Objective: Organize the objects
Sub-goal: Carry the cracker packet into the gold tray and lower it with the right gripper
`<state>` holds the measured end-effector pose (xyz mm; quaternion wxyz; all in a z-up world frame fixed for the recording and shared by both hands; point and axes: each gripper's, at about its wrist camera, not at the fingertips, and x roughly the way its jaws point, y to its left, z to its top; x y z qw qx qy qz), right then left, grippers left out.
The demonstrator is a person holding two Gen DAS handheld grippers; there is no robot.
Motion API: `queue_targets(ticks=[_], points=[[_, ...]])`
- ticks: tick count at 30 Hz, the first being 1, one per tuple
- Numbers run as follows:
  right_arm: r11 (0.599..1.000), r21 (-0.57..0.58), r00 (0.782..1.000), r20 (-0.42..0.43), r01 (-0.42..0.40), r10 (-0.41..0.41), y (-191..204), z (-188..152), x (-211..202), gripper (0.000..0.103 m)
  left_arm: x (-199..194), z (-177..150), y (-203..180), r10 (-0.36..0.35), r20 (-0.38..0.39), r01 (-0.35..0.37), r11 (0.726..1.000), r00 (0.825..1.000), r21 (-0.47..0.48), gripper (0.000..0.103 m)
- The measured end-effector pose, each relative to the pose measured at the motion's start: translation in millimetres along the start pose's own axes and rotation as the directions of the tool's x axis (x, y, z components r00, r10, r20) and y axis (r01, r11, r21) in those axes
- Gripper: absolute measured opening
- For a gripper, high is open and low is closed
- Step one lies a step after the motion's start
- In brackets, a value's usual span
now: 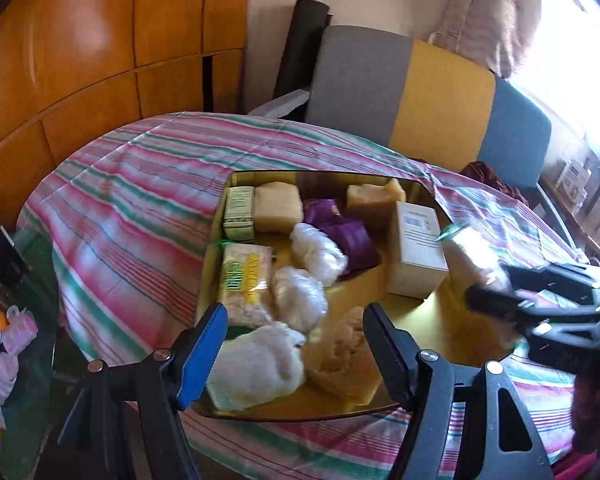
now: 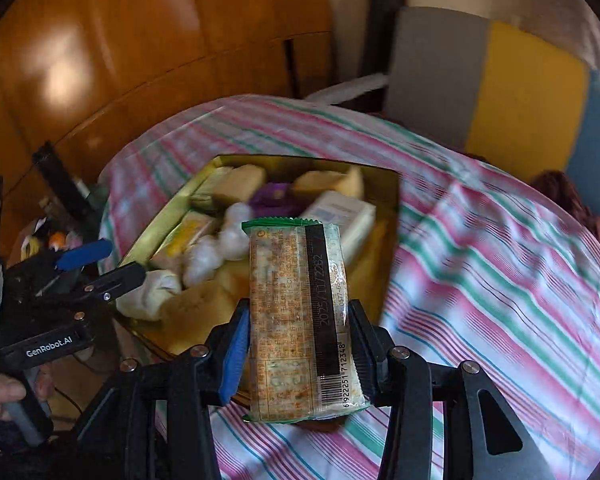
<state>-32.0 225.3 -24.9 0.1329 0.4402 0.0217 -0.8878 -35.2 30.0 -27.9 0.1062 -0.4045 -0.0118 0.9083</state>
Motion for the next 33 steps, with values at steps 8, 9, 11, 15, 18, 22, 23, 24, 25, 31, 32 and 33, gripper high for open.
queue_targets(ticks=[8,9,11,15,18,22,23,24,25,31,32,33], points=[[0.997,-0.049,0.989,-0.137,-0.058,0.051,19,5,63,0.047,5,-4,30,0.066,-0.028,-0.067,0.997,0.997,-0.048,0.071],[0.997,-0.045,0.987,-0.149,-0.059,0.052,19,4,69,0.047,5,-4,31,0.071,-0.028,-0.072,0.996,0.997,-0.048,0.071],[0.997,-0.029,0.987,-0.152,-0.064,0.059,15,0,72,0.048,4,-4,30,0.079,-0.019,-0.08,0.996,0.997,-0.041,0.071],[0.997,-0.031,0.984,-0.165,-0.068,0.062,14,-5,74,0.048,3,-3,23,0.089,-0.006,-0.089,0.996,0.996,-0.018,0.071],[0.996,-0.065,0.98,-0.194,-0.059,0.045,17,-12,74,0.048,0,-3,16,0.099,0.011,-0.099,0.995,0.995,-0.002,0.071],[0.998,-0.001,0.989,-0.13,-0.066,0.066,11,-12,59,0.051,-9,1,8,0.111,0.044,-0.112,0.994,0.993,0.007,0.071],[0.998,0.008,0.992,-0.11,-0.063,0.063,10,-11,55,0.055,-11,2,6,0.119,0.048,-0.119,0.993,0.992,0.007,0.072],[0.998,0.021,0.994,-0.09,-0.061,0.063,10,-11,50,0.057,-14,4,4,0.121,0.051,-0.122,0.993,0.991,0.007,0.072],[0.998,0.036,0.996,-0.07,-0.059,0.061,9,-11,43,0.061,-17,6,3,0.117,0.056,-0.118,0.993,0.992,0.005,0.072],[0.989,0.146,0.997,0.069,0.025,-0.036,8,-18,2,0.074,-33,11,-3,0.111,0.084,-0.11,0.994,0.99,-0.014,0.072],[0.984,0.17,0.994,0.087,0.054,-0.069,9,-20,-4,0.077,-35,10,-4,0.102,0.083,-0.101,0.995,0.991,-0.019,0.072],[0.979,0.191,0.99,0.103,0.078,-0.099,10,-20,-9,0.078,-35,9,-4,0.096,0.081,-0.095,0.995,0.992,-0.021,0.071]])
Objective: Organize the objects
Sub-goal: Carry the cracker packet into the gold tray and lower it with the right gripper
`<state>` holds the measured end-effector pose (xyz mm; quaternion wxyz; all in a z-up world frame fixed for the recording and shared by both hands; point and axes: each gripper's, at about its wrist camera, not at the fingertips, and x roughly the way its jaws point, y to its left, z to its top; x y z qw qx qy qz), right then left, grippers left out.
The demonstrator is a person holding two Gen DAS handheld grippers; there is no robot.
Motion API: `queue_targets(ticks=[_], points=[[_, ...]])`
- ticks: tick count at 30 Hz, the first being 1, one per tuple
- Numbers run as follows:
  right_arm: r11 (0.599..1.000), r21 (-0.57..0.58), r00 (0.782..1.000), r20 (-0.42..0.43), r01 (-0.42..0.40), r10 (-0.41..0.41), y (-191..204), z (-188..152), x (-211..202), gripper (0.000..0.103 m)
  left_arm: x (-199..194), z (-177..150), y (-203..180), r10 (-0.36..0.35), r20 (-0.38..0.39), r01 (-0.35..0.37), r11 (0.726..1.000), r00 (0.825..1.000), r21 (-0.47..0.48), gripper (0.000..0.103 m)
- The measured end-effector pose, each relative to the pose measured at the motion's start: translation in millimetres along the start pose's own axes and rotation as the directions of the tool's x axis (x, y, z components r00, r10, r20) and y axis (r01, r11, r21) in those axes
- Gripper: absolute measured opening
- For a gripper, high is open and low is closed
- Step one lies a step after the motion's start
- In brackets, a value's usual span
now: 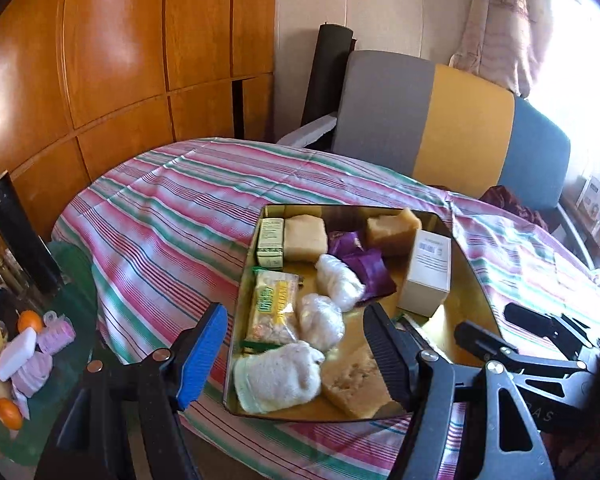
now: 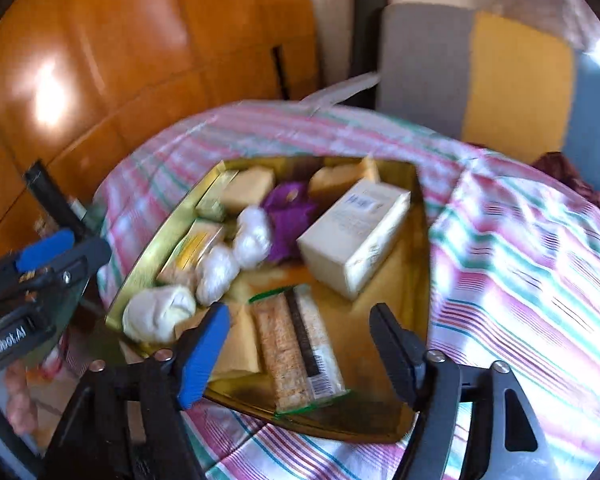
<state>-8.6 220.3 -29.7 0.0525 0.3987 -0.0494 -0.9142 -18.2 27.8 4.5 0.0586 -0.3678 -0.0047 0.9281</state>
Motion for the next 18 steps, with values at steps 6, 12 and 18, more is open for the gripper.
queue_targets(ticks=[6,12,18], points=[[0.993,0.012,0.989,0.088,0.121,-0.121,14,-12,-26,0.086,1,-11,-6,-0.032,-0.031,0.032,0.999,0.999,-0.003,0.07],[0.99,-0.008,0.986,0.089,0.141,-0.14,21,-19,-30,0.087,-7,-18,-12,-0.013,0.027,0.012,0.999,1.0,0.042,0.069],[0.985,0.002,0.982,0.079,0.174,-0.174,19,-18,-27,0.087,-10,-17,-8,0.006,0.066,-0.009,0.999,0.998,0.046,0.063]])
